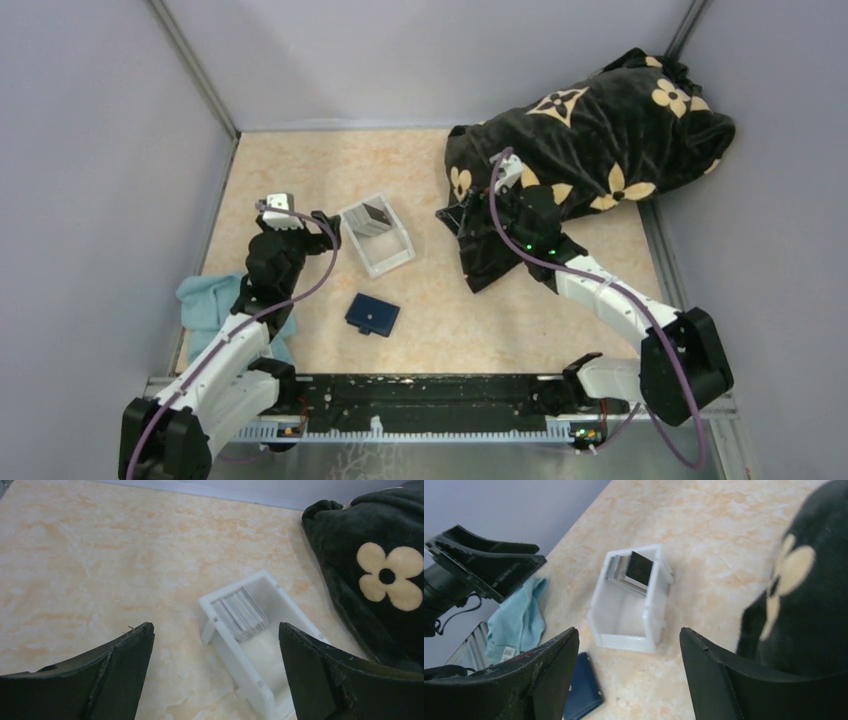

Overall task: Put the credit cards into the card holder
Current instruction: Adjust the distractor at the corner of the board.

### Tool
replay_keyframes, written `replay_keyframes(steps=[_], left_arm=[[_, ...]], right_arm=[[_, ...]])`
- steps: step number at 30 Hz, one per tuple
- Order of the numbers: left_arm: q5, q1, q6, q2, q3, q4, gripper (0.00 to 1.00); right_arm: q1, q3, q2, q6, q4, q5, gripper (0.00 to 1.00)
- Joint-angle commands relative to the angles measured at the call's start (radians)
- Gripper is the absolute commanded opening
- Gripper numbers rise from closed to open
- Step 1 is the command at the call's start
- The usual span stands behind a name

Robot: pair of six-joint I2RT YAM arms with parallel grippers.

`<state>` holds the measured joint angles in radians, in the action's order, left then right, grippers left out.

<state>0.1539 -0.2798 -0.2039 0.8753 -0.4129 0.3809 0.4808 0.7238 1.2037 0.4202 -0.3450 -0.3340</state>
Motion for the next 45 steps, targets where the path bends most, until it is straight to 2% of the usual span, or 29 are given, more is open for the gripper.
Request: replay_keyframes(steps=[1, 5, 15, 20, 25, 30, 33, 38, 40, 45], left_arm=[[0.041, -0.004, -0.082, -0.032, -0.034, -0.174, 1.0], [0.01, -0.005, -0.167, -0.026, -0.042, -0.24, 1.0], [-0.073, -0.017, -0.285, 0.103, -0.053, -0.251, 1.0], [-0.06, -0.062, -0.289, 0.145, -0.088, -0.253, 0.99], [-0.011, -0.126, -0.286, 0.147, -0.127, -0.286, 0.99], [0.036, -0.173, -0.284, 0.135, -0.189, -0.351, 0.99], [0.04, -0.203, -0.289, 0.132, -0.224, -0.385, 0.99], [0.063, -0.275, -0.286, 0.143, -0.29, -0.419, 0.99], [0.059, -0.301, -0.282, 0.161, -0.335, -0.425, 0.99], [0.084, -0.382, -0.252, 0.238, -0.472, -0.459, 0.99]], right_arm=[[0.11, 0.17, 0.092, -0.065, 0.015, 0.086, 0.73], [0.168, 0.216, 0.172, -0.073, 0.064, 0.212, 0.71], [0.16, 0.336, 0.406, -0.133, 0.25, 0.48, 0.68], [0.05, 0.269, 0.439, -0.004, 0.221, 0.47, 0.6], [-0.025, 0.246, 0.465, 0.028, 0.218, 0.441, 0.59], [-0.044, 0.323, 0.464, 0.006, 0.369, 0.55, 0.6], [-0.114, 0.3, 0.463, 0.029, 0.374, 0.525, 0.6], [-0.134, 0.233, 0.362, -0.035, 0.221, 0.231, 0.58], [-0.1, 0.286, 0.329, -0.059, 0.249, 0.169, 0.58], [-0.019, 0.466, 0.245, -0.093, 0.396, 0.166, 0.61]])
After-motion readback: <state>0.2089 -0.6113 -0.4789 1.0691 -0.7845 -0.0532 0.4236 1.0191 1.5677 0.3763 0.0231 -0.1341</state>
